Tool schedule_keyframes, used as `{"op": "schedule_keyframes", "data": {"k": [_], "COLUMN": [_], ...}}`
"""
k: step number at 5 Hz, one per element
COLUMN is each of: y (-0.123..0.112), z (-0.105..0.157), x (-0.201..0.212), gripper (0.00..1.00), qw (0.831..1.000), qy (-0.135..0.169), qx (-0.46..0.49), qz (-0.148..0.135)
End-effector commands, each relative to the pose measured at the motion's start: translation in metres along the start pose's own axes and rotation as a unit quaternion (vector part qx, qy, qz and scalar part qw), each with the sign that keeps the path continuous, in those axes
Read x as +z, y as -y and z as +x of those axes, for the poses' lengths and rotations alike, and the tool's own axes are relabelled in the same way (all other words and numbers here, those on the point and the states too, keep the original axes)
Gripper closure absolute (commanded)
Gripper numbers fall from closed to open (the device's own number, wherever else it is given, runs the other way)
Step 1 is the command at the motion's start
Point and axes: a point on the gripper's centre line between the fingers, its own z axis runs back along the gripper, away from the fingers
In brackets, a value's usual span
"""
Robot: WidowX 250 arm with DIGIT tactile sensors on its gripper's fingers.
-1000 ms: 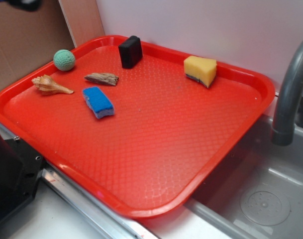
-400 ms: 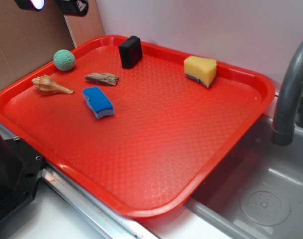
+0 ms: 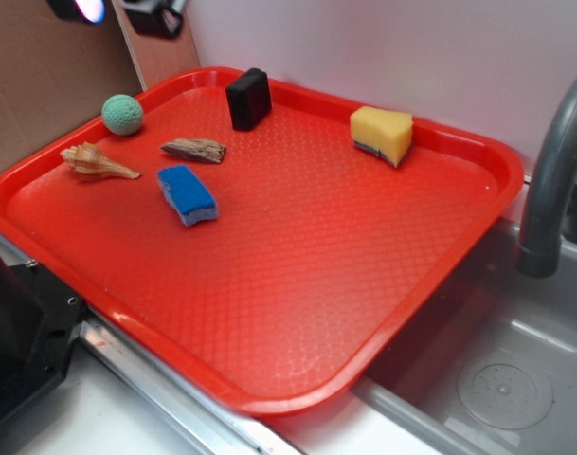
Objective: Grab the black box.
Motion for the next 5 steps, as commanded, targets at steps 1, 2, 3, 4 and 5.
{"op": "schedule_keyframes", "data": {"k": [1,2,3,4,5], "y": [-0.011,-0.014,-0.016,-0.011,0.001], "z": [0.035,0.037,0.051,0.064,0.072], "x": [-0.036,-0.046,-0.061,-0.076,-0.087], "gripper": [0.00,0.00,0.00,0.00,0.00], "qw": [0.998,0.995,0.993,0.993,0.990], "qy": [0.059,0.089,0.088,0.081,0.062], "qx": [0.023,0.033,0.025,0.037,-0.006], "qz": [-0.022,-0.039,-0.078,-0.081,-0.123]}}
